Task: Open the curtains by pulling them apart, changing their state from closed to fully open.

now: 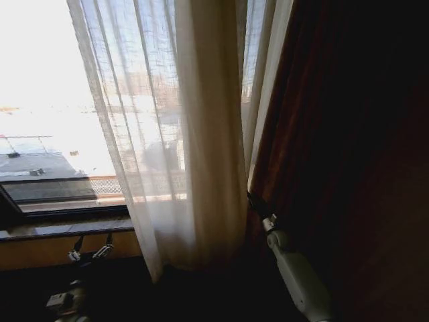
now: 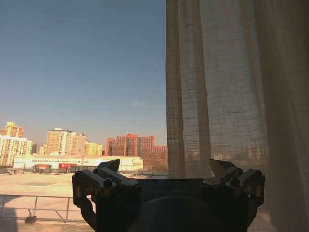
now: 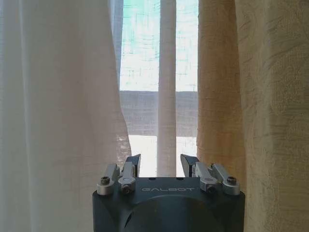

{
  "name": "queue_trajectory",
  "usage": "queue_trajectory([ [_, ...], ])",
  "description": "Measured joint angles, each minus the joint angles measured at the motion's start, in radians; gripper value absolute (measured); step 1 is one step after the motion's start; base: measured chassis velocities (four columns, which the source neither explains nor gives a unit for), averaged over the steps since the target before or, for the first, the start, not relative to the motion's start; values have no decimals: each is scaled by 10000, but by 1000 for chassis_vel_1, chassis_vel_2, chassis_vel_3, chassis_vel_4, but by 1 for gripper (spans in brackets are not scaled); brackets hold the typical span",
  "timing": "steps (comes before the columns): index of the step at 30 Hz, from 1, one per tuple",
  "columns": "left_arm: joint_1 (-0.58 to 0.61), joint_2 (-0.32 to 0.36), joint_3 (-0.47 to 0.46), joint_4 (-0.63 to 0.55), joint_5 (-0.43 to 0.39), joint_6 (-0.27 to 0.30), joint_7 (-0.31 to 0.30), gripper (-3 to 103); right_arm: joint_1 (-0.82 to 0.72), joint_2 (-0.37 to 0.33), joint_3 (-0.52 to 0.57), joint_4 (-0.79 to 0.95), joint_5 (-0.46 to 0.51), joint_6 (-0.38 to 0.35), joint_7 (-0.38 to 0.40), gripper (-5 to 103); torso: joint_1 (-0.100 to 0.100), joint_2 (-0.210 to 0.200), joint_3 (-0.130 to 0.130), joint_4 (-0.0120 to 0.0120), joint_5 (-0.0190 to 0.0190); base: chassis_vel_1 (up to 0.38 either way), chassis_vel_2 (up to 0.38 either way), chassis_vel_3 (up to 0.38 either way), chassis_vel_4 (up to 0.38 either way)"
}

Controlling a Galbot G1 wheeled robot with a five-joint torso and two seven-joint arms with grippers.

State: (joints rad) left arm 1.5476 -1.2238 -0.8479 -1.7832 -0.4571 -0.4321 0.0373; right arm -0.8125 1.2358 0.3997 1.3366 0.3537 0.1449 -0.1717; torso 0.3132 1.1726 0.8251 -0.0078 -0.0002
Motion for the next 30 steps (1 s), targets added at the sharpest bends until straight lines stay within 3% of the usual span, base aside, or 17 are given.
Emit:
queue_trajectory([
  [1,0,0,0,0,0,0,0,100,-51,-41,-39,101,-1,-153,17,47,0,-1,0,-1,4,0,0,0,0],
  [3,0,0,0,0,1,0,1,100,-138,-121,-92,267,-28,-436,75,58,-1,0,0,-1,5,0,0,0,0],
  [4,0,0,0,0,1,0,1,100,-138,-121,-92,267,-28,-436,75,58,-1,0,0,-1,5,0,0,0,0],
  [7,0,0,0,0,1,0,1,100,-266,-295,-158,592,-150,-958,642,74,-1,0,-1,1,3,0,0,0,0],
  [10,0,0,0,2,0,0,-1,100,-416,-447,-168,950,-148,-1325,873,80,0,0,0,1,0,0,0,0,0],
  [12,0,0,0,1,0,0,0,100,-613,-589,-167,1317,-77,-1568,943,90,-1,0,-1,0,1,0,0,0,0],
  [14,0,0,0,1,0,0,0,100,-646,-611,-168,1364,-69,-1591,948,90,-1,0,0,1,0,0,0,0,0],
  [15,0,0,0,1,0,0,0,100,-827,-715,-162,1579,-46,-1656,903,99,-1,0,-1,0,2,0,0,0,0],
  [20,0,0,0,1,0,0,0,100,-1249,-809,-10,1928,-131,-1608,353,100,-2,0,-1,-1,1,0,0,0,0],
  [30,0,-1,1,1,0,0,0,100,-1494,-669,23,2175,-136,-1463,243,100,-1,0,-1,1,3,29,15,-36,-12],
])
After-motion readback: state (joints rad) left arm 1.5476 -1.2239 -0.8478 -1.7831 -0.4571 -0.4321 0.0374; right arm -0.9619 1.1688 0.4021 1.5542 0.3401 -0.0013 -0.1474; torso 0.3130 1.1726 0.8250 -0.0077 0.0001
